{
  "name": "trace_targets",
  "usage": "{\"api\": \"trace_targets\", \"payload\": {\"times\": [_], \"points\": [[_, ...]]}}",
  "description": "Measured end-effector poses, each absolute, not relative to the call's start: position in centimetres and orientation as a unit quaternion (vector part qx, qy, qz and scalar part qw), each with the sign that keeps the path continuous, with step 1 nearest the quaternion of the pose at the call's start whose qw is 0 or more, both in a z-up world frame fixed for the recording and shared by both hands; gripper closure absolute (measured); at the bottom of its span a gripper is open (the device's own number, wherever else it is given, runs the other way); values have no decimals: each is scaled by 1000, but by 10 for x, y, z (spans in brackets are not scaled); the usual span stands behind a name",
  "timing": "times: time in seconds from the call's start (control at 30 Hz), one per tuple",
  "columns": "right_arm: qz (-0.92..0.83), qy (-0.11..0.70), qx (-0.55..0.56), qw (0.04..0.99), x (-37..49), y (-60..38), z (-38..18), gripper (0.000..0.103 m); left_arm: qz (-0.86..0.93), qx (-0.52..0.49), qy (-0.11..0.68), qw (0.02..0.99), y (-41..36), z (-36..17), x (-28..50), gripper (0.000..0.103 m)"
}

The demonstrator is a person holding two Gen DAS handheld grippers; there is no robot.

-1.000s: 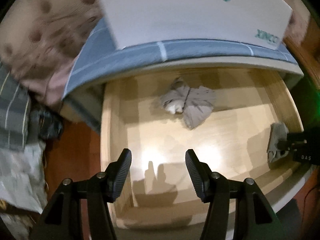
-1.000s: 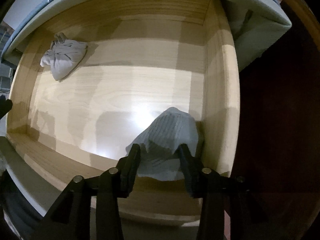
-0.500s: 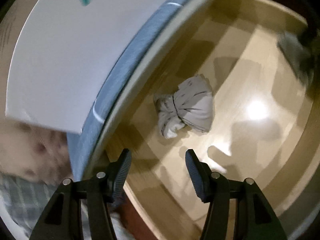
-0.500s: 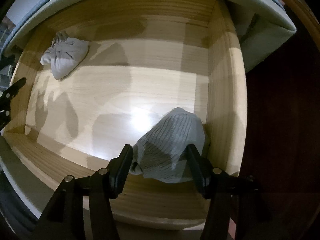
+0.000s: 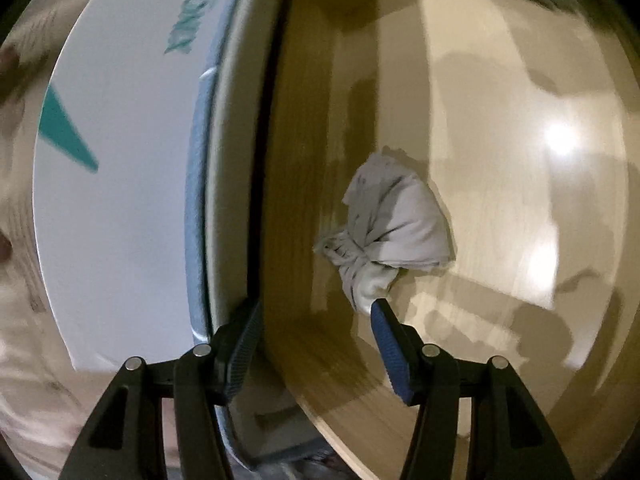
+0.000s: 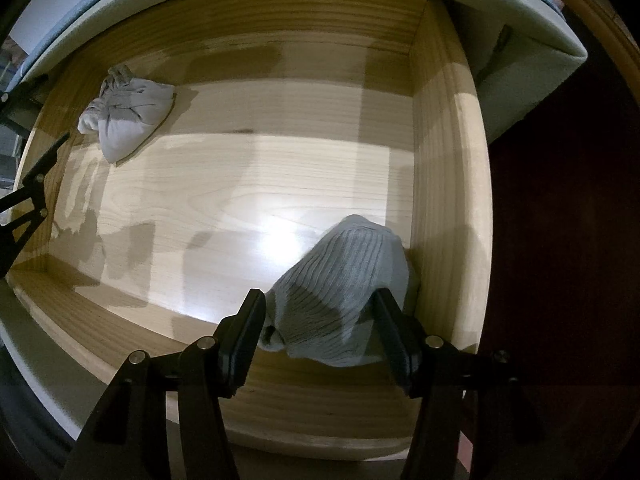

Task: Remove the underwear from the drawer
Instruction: 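Lower the left tool onto the grey knotted underwear and close on it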

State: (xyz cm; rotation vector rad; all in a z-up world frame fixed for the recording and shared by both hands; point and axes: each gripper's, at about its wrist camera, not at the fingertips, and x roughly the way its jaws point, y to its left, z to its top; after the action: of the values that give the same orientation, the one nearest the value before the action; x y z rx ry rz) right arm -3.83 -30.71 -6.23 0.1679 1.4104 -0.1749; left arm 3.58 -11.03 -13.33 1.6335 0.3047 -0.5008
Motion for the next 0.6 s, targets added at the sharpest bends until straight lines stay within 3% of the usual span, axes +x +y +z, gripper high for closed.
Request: {"api": "trace_targets", "payload": {"times": [0.23, 0.3, 0.6], "points": [[-80, 646, 78, 755, -38, -306, -64, 48, -239, 756, 80, 605, -98, -153, 35, 46], [-77, 645, 75, 757, -40, -304, -65, 44, -244, 761, 76, 597, -95, -159, 34, 46], [-79, 646, 68, 756, -40, -306, -66, 44, -253, 766, 74, 587, -92, -191, 37, 46]]}}
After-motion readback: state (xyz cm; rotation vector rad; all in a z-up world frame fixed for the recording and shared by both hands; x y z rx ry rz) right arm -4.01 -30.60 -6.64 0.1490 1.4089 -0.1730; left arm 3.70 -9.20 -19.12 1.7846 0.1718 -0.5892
